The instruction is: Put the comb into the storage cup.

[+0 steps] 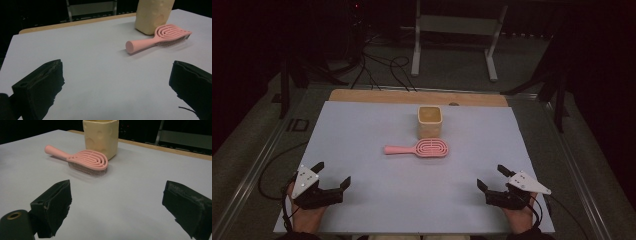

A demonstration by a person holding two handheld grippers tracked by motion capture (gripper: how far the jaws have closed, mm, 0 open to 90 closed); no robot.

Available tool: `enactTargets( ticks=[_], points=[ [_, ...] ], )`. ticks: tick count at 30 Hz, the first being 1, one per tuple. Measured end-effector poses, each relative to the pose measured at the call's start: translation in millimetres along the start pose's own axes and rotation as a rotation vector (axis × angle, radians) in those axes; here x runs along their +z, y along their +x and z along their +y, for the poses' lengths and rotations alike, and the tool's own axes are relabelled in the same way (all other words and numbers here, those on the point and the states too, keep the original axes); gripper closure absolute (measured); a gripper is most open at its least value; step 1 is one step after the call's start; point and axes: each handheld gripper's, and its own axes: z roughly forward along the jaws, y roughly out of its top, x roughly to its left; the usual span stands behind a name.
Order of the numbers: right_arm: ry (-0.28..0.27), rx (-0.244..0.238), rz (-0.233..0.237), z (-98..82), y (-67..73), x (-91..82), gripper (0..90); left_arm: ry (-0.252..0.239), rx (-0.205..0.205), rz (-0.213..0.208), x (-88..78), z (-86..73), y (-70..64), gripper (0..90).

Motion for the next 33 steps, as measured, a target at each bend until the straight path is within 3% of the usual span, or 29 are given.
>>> enactTargets(
  ticks=[8,16,26,33],
  points=[
    [0.004,-0.013,0.007,-0.7,1.6,2.8,8.6,0.0,0.005,0.007,-0.5,-2.3,0.8,0.0],
    [0.003,-0.006,0.001,-2.7,1.0,3.9,8.6,-0.007,-0.018,0.012,-1.1,-2.5,3.1,0.0],
    [-0.003,0.004,-0.005,-4.6,0.7,3.2,8.6,-0.014,-0.037,-0.024,0.1,5.8,4.7,0.5],
    [-0.003,0.009,-0.009,-5.1,0.2,3.2,8.7,0.012,-0.03,-0.039,1.8,13.8,6.5,0.1]
  ],
)
